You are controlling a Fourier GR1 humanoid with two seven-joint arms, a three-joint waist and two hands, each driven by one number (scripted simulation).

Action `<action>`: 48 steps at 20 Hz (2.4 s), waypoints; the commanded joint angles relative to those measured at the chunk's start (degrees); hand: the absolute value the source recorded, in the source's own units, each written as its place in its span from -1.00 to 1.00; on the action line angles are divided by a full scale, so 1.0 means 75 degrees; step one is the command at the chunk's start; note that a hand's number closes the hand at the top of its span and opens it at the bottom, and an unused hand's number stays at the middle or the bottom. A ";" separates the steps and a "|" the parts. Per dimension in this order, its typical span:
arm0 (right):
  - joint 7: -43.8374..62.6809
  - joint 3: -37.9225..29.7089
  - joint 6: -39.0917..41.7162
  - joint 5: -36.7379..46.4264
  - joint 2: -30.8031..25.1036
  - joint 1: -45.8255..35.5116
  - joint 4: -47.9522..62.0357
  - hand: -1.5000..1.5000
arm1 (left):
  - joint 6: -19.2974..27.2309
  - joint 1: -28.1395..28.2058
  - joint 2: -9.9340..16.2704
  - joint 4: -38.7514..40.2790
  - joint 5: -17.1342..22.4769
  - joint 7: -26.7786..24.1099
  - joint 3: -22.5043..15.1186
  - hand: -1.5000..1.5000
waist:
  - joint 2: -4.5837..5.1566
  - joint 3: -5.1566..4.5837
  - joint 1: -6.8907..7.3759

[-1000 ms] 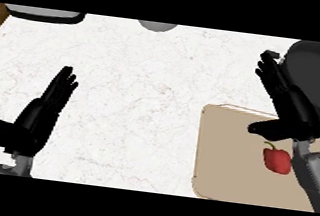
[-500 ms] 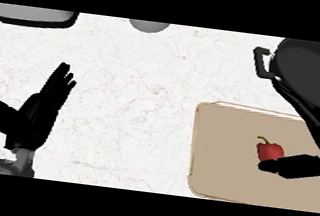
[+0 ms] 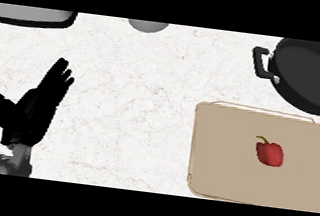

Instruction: Pick the bell pepper from the tray and place it in the pot

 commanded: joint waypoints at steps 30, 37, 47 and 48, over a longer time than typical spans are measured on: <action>0.5938 0.0600 0.3208 0.3181 0.0923 -0.0312 -0.1977 -1.00 | -0.0544 0.0068 -0.0754 -0.0297 -0.0663 0.0479 0.0091 0.00 | 0.0079 0.0008 0.0380; 0.5480 0.0489 0.3132 0.4044 0.1855 0.0130 -0.2228 -1.00 | -0.0644 -0.0383 -0.0800 -0.0237 -0.0868 0.0753 0.0479 0.00 | 0.0077 0.0009 0.0353; 0.6313 0.1119 0.3263 0.5539 0.3287 -0.0092 -0.1738 -1.00 | -0.0774 -0.0102 -0.1178 -0.0231 -0.1303 0.0526 0.0377 0.00 | 0.0080 0.0009 0.0374; 0.6163 0.1001 0.3479 0.5629 0.3017 -0.0300 -0.1642 -1.00 | -0.0761 -0.0578 -0.1369 0.0413 -0.1224 0.0261 0.0525 0.00 | 0.0088 0.0007 0.0355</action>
